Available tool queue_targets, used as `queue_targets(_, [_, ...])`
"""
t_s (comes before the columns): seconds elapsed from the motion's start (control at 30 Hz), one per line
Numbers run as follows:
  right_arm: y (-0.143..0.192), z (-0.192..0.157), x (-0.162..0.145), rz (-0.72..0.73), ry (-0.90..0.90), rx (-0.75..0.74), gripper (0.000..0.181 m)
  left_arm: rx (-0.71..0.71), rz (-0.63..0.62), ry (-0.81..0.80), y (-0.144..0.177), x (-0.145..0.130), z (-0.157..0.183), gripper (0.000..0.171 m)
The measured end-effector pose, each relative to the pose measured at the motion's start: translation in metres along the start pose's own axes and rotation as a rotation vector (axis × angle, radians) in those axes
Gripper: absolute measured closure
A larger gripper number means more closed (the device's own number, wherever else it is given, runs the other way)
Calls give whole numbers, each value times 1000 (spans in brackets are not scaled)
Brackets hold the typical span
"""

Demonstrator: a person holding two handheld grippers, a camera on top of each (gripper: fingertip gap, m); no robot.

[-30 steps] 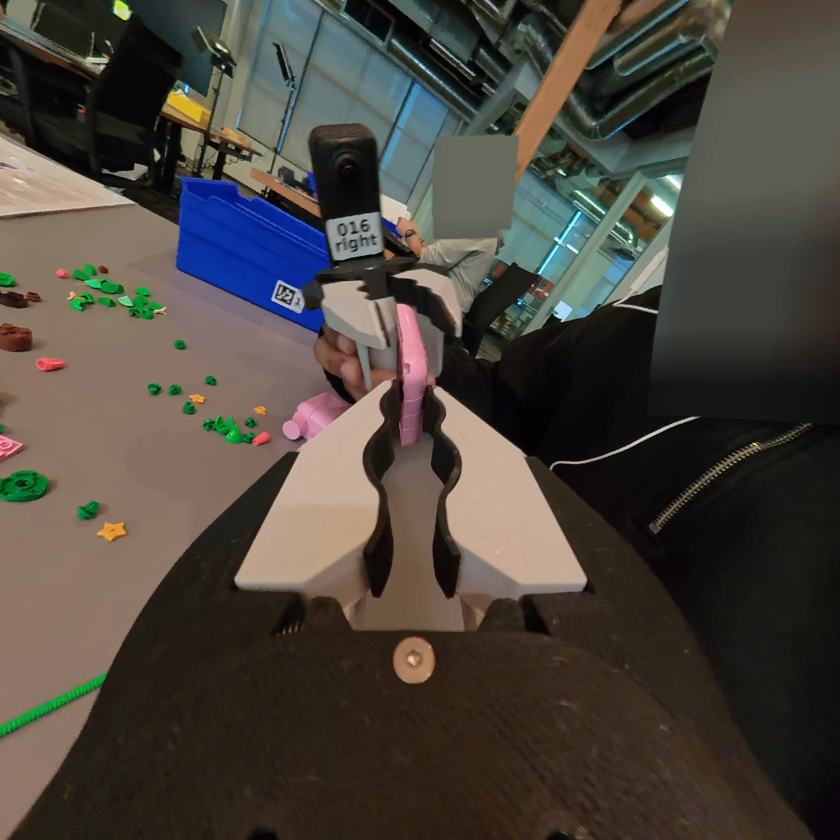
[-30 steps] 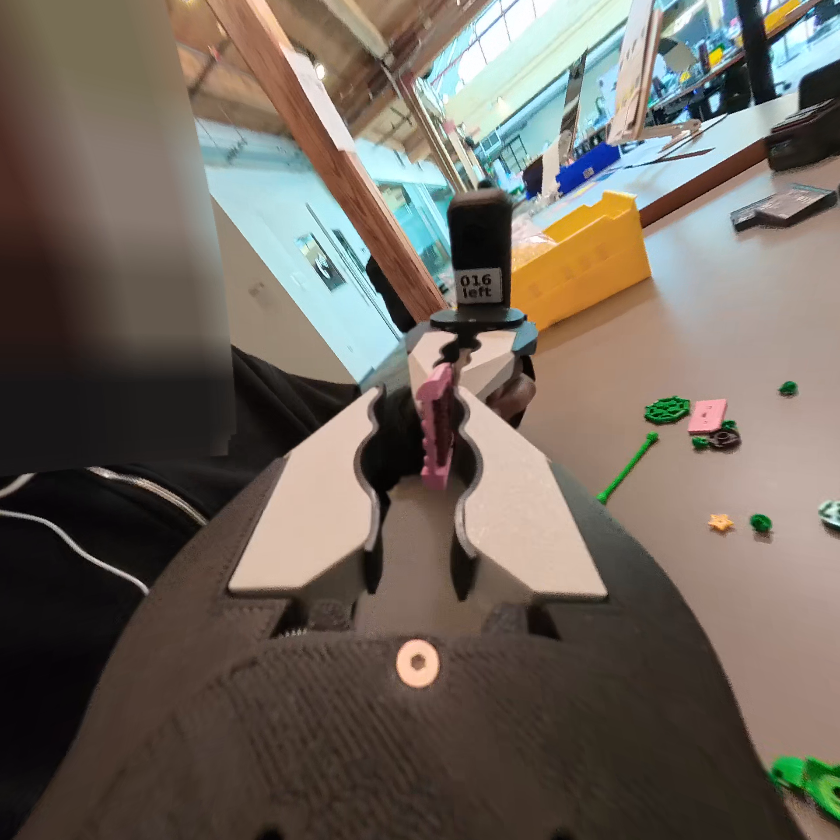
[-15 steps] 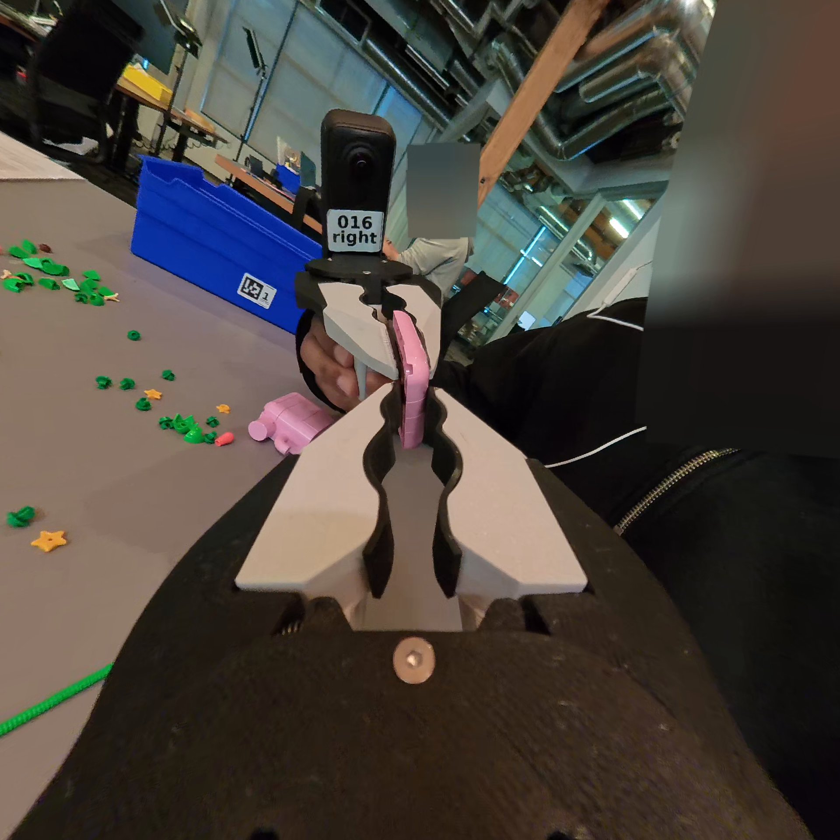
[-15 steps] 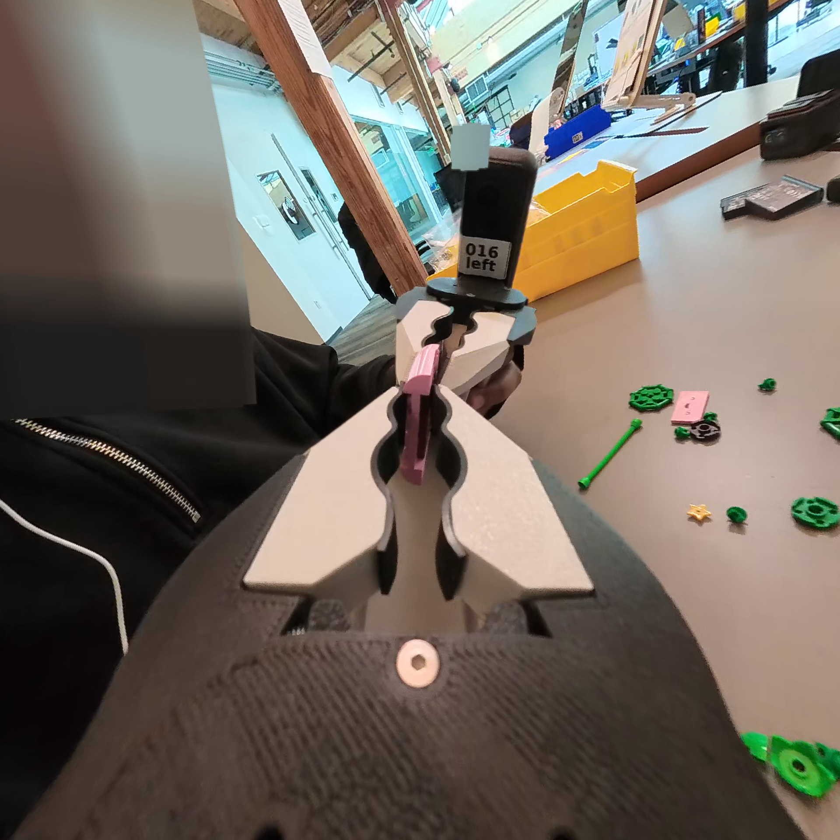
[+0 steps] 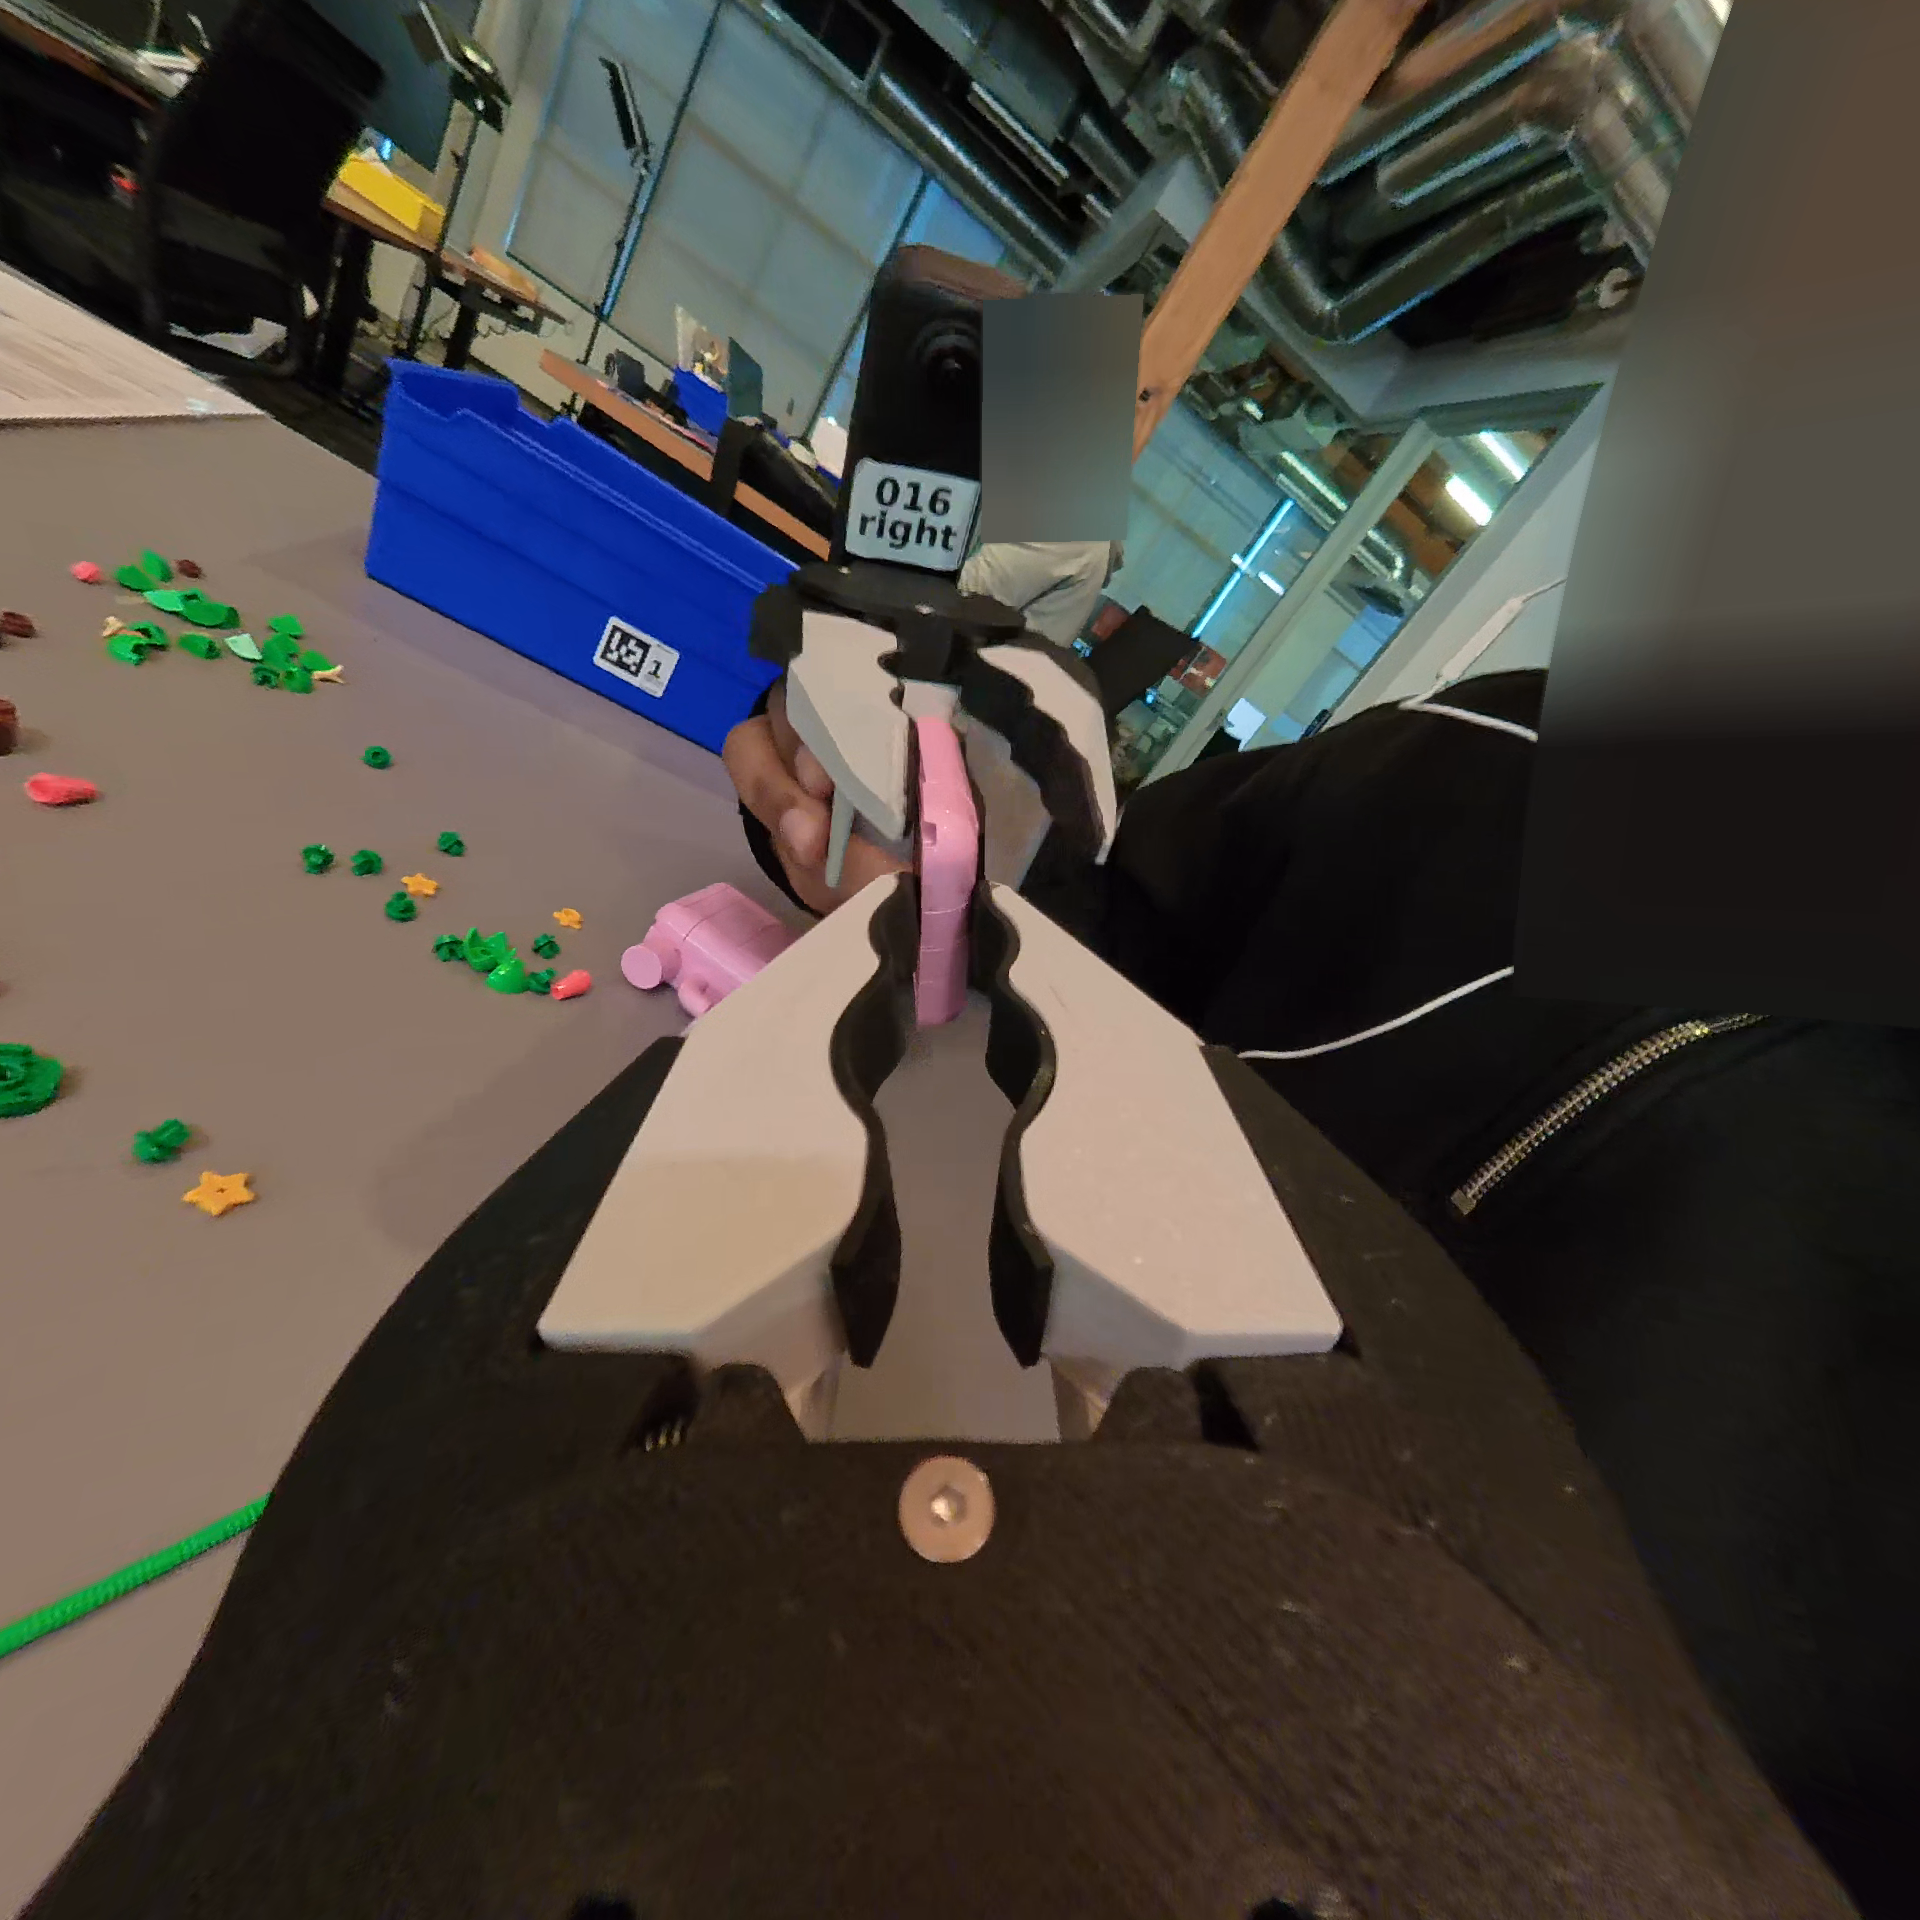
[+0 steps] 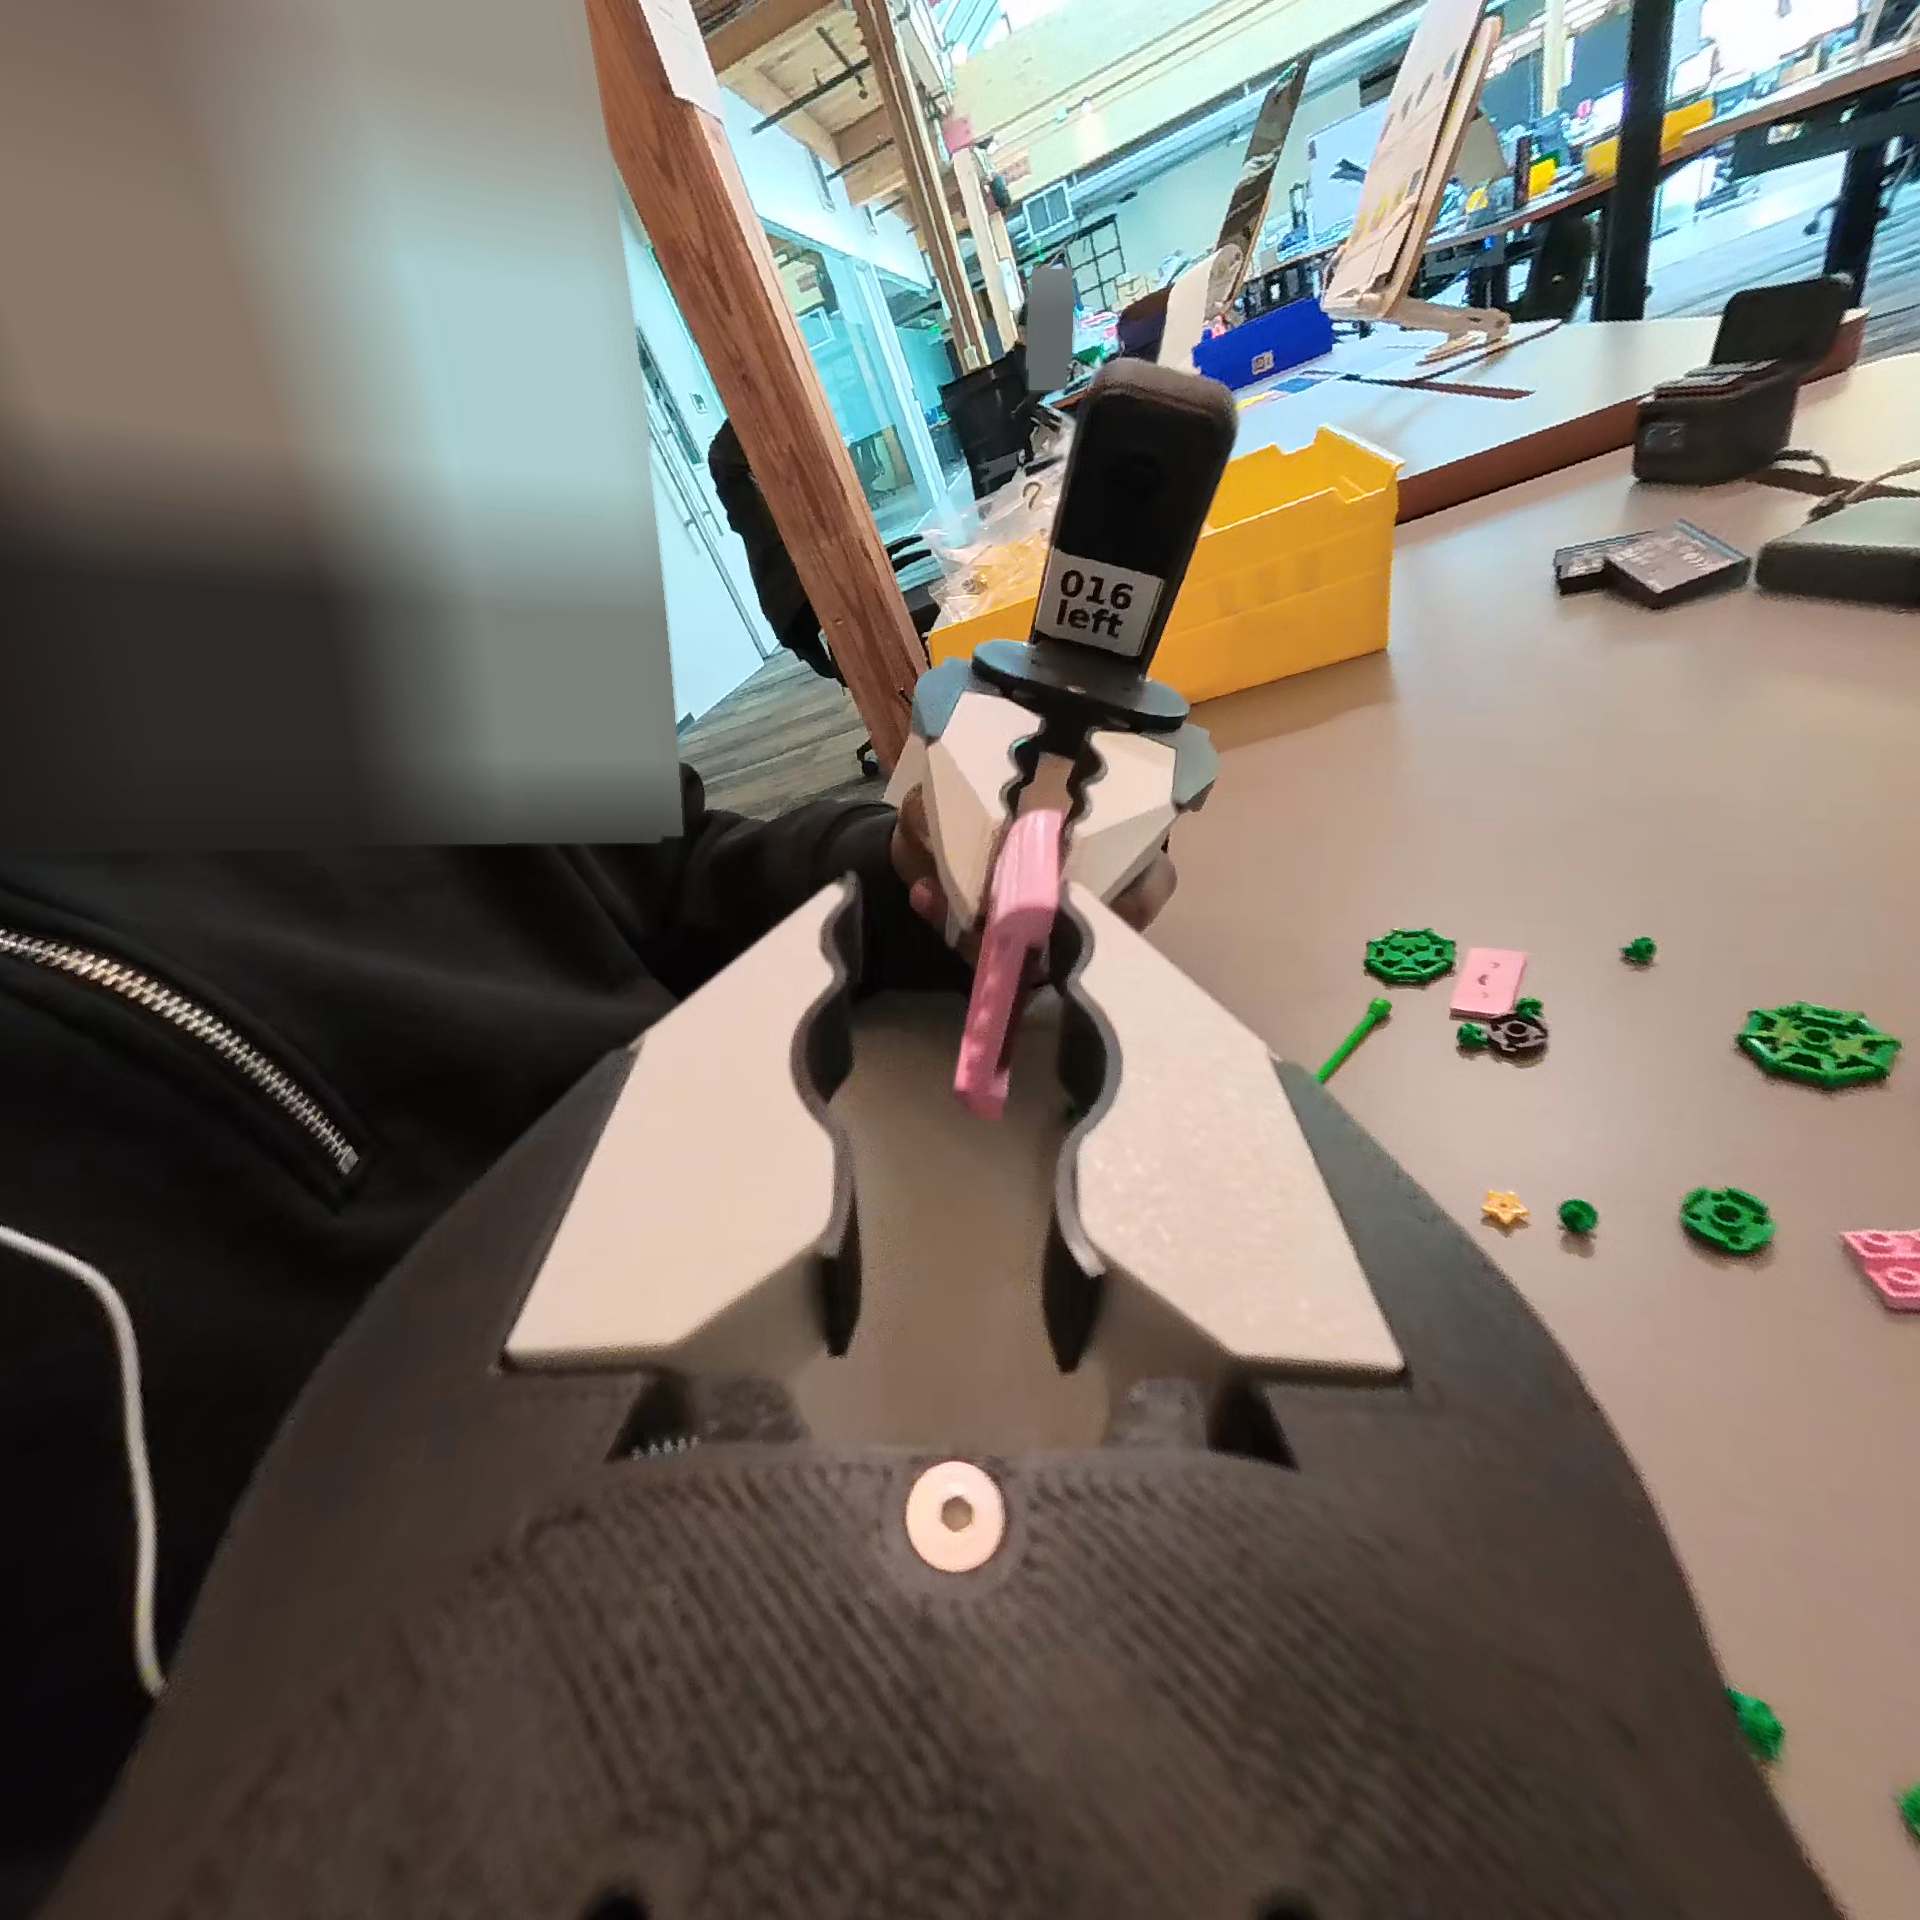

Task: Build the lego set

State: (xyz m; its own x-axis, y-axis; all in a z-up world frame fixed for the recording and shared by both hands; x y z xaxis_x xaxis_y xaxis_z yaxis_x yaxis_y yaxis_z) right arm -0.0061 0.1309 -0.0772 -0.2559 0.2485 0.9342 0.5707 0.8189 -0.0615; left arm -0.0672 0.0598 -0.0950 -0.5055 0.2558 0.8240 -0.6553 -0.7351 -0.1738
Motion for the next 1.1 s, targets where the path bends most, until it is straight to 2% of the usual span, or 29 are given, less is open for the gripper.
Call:
queue_targets(0.1, [4,4,1,9,-10,-8,157,-4,-44,-5,-3,-6,0,167])
queue_targets(0.2, [7,7,3,33,-59,10,181,1,-86,-26,-6,-12,0,168])
queue_targets(0.37, [7,13,-2,6,-90,-15,181,21,-89,-75,-6,-13,0,168])
queue_targets(0.43, [8,13,-3,-2,-98,-6,161,18,-88,-68,-7,-14,1,168])
queue_targets(0.6, [6,12,-8,-26,-174,43,174,26,-84,-69,-5,-13,-1,168])
queue_targets(0.7, [5,13,-7,-10,-203,50,175,26,-66,-78,-5,-11,0,167])
queue_targets(0.77, [3,13,-11,-22,-225,58,175,20,-42,-75,-7,-10,2,161])
queue_targets(0.87, [0,14,-10,4,-243,58,175,42,-45,-95,-8,-9,3,166])
queue_targets(1.1, [-1,13,-8,18,-213,25,175,42,-29,-66,-6,-7,1,165])
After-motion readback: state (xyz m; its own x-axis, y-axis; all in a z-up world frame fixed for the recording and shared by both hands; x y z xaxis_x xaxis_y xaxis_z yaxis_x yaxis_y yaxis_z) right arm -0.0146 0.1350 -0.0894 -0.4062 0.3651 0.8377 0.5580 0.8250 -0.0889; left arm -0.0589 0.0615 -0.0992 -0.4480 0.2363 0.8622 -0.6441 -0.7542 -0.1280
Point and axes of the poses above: each gripper's, where its closed fingertips meet, y back along the fingers, x out of its top, z = x × y across the jaws, the point moved 5 cm from there along y, back along the fingers, and after that the axes turned 5 degrees about z, right-handed, at the moved point
